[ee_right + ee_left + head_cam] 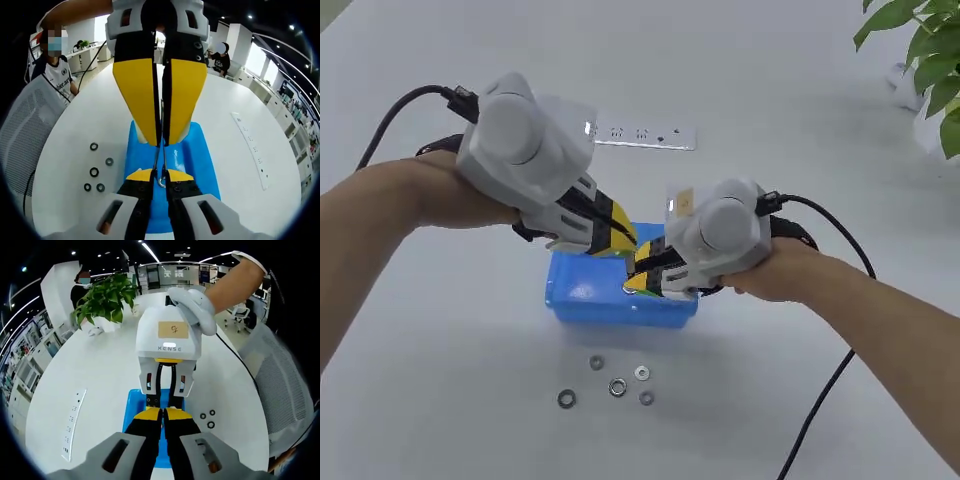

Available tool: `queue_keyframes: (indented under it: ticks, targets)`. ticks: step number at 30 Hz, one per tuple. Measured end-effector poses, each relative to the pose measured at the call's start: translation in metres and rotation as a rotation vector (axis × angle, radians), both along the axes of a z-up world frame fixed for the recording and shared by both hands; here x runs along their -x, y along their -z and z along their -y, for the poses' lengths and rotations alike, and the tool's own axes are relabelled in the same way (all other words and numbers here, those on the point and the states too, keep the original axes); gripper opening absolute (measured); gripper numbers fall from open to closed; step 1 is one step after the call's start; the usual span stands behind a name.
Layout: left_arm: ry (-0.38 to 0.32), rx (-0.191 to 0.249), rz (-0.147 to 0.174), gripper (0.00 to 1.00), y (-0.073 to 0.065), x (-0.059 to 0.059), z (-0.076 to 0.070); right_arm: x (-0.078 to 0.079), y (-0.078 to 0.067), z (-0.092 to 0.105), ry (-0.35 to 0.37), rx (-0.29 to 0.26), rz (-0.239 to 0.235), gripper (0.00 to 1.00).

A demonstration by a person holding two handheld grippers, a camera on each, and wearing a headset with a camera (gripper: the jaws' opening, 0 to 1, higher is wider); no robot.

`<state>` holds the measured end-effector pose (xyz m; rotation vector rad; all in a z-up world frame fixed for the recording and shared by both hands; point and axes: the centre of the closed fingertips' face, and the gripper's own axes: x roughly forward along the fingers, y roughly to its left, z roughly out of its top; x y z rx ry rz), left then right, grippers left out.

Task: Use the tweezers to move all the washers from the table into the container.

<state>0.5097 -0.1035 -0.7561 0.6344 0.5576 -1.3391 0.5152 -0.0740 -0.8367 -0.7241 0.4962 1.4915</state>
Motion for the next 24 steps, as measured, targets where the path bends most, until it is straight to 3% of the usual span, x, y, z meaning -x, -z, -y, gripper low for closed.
queue_keyframes:
  ticks: [15, 24]
  targets:
    - [0.004, -0.009, 0.034, 0.06, -0.026, 0.014, 0.003, 0.010, -0.027, 0.002, 0.014, -0.023, 0.036, 0.11]
    - [0.014, -0.019, 0.057, 0.06, -0.040, 0.030, 0.006, 0.024, -0.041, 0.005, 0.013, -0.029, 0.064, 0.11]
